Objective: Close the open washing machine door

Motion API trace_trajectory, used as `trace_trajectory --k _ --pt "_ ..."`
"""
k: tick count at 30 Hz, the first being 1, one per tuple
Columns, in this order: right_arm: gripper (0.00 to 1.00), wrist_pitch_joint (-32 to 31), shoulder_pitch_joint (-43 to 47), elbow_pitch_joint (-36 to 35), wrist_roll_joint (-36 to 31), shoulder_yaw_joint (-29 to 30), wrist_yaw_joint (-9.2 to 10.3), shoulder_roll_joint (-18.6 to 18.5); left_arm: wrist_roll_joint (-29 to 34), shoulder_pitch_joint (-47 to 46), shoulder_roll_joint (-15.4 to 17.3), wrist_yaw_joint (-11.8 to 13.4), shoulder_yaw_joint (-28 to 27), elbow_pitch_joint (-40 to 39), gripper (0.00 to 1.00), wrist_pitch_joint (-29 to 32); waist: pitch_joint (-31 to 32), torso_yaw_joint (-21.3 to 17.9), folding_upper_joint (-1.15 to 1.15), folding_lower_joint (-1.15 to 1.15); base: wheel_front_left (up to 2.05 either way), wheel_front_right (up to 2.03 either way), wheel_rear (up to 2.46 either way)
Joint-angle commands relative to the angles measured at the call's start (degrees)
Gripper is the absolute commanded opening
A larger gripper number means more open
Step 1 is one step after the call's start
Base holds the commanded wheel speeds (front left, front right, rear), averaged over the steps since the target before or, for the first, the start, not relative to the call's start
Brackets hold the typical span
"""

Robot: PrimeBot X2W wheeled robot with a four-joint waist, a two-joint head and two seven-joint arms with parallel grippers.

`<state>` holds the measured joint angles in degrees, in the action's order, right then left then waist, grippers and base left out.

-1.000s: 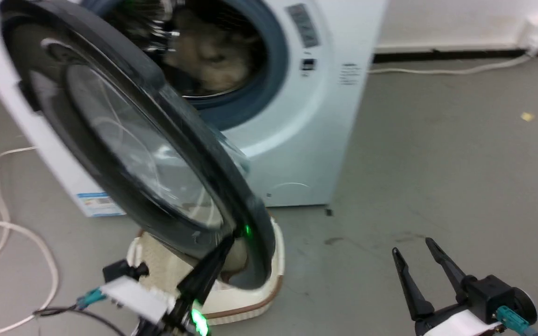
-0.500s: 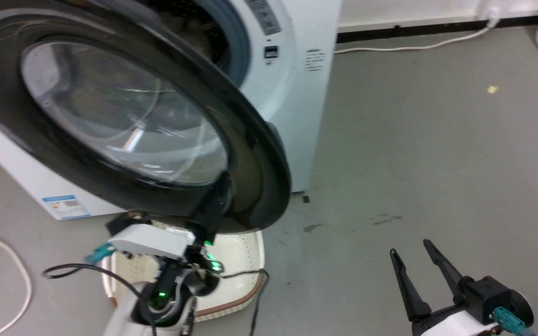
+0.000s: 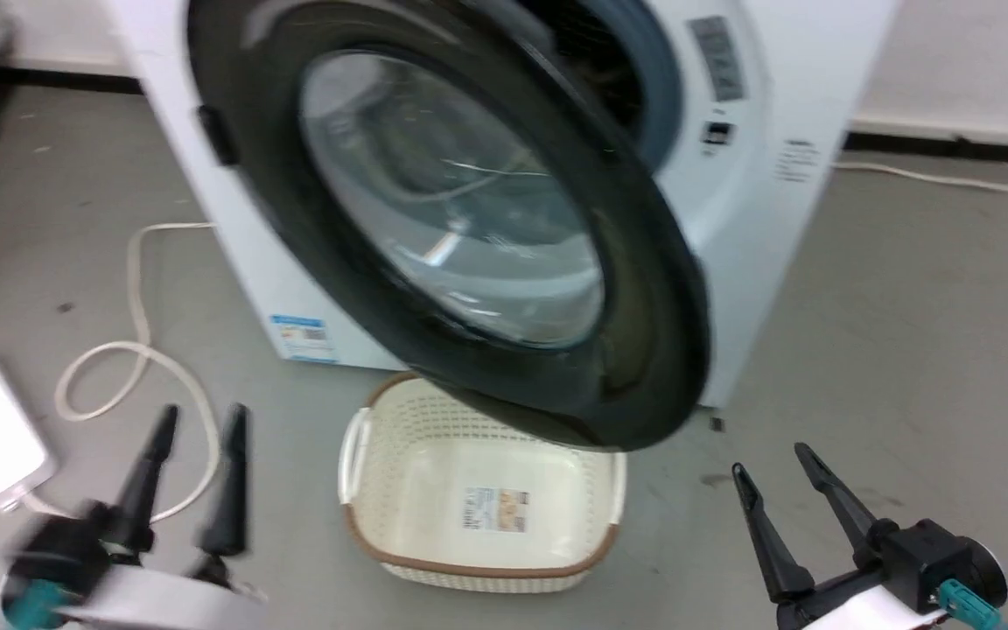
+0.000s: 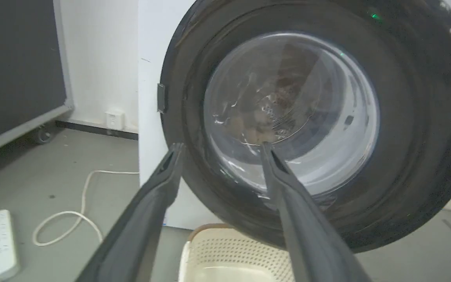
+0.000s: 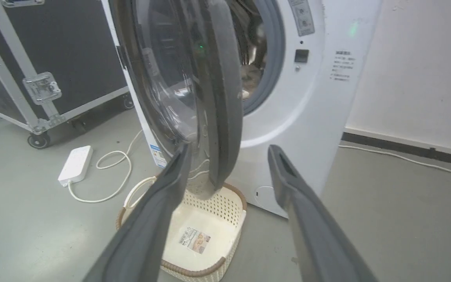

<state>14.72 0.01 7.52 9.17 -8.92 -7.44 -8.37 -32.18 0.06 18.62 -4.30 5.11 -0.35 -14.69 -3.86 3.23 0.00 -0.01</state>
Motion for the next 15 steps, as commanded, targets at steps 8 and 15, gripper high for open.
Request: trace_trajectory --k 8,15 --pt "0.0 -2.1 -1.5 -1.2 0.1 -4.7 -0.05 -0.9 22.3 5.8 -6.3 2.5 3.4 -1.2 1.0 -0.3 1.7 7.5 0.0 0.01 0.0 0.0 0.0" --pt "0.0 -5.6 -8.5 0.8 0.3 -8.6 -0.05 -3.7 25.6 5.4 -8.7 0.7 4.9 -0.1 1.0 -0.3 0.7 10.3 0.0 0.01 0.0 0.0 0.0"
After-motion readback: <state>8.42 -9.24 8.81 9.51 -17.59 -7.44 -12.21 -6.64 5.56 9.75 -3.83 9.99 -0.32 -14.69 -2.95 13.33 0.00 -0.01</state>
